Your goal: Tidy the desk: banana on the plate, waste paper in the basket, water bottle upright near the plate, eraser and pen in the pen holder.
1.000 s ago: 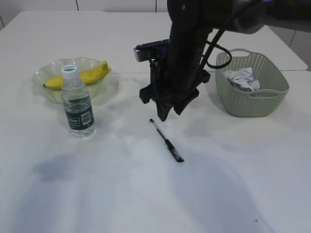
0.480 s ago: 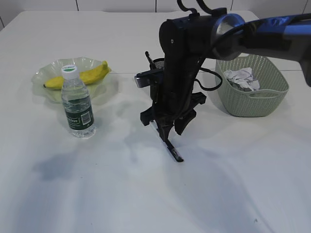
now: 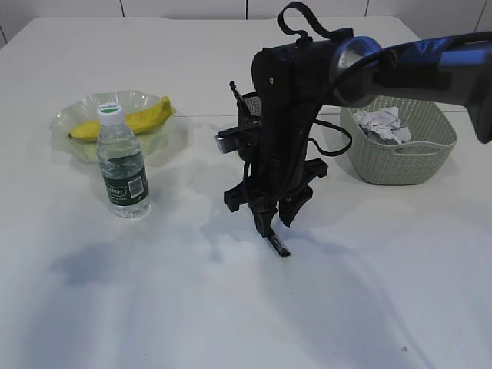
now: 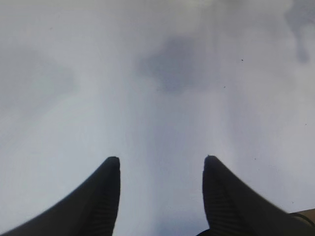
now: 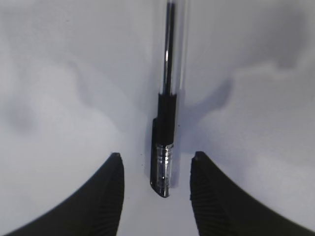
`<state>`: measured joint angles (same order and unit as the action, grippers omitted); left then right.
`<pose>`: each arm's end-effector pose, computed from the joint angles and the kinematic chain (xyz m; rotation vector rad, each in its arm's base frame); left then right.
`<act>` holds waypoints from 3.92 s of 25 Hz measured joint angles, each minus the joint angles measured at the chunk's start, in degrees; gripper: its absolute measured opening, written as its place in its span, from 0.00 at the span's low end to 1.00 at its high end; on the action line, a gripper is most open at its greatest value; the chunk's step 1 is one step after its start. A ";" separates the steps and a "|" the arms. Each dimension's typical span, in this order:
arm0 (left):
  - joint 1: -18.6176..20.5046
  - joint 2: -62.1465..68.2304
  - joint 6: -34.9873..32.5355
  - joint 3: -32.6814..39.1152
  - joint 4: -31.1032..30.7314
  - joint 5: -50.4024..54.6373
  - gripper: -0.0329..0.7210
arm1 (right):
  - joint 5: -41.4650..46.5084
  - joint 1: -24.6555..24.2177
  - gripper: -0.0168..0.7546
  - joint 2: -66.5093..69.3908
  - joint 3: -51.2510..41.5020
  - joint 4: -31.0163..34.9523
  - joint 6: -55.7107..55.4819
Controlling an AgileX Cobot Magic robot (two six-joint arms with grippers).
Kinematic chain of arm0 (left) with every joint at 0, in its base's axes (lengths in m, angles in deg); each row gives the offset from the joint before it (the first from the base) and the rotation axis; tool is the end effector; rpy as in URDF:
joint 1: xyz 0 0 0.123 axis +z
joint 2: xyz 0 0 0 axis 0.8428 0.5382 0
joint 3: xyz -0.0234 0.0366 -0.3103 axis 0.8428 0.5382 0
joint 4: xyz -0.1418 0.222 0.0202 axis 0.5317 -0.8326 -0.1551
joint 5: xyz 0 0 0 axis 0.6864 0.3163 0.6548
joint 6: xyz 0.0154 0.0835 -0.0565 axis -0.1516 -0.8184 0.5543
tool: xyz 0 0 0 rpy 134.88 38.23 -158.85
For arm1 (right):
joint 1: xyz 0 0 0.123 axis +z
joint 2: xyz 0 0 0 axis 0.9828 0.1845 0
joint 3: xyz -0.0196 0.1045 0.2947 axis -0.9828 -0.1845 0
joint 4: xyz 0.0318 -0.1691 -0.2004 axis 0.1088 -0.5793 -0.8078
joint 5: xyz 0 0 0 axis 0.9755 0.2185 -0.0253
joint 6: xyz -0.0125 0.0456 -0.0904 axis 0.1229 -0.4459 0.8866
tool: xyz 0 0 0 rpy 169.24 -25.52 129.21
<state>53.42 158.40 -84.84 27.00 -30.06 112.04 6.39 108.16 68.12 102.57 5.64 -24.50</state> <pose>0.2244 -0.0321 0.2900 -0.0566 2.7426 -0.2780 0.4268 0.2408 0.1617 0.7515 -3.0457 -0.0832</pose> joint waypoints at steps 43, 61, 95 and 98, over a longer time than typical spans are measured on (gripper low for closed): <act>0.00 0.00 0.00 0.00 0.00 -0.24 0.53 | -0.12 0.00 0.36 2.01 -4.21 1.53 0.00; 0.00 0.00 0.00 0.00 0.00 -0.47 0.53 | -0.12 0.00 0.12 2.12 -3.99 2.69 0.63; 0.00 0.00 0.00 0.00 0.00 0.38 0.51 | -4.97 0.00 0.11 -43.11 -40.80 1.33 8.12; 0.00 0.00 0.00 0.00 0.00 0.38 0.48 | -4.59 0.00 0.11 -46.19 -40.80 0.76 9.00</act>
<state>53.42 158.40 -84.84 27.00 -30.06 112.43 1.80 108.16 21.92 61.77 6.39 -15.50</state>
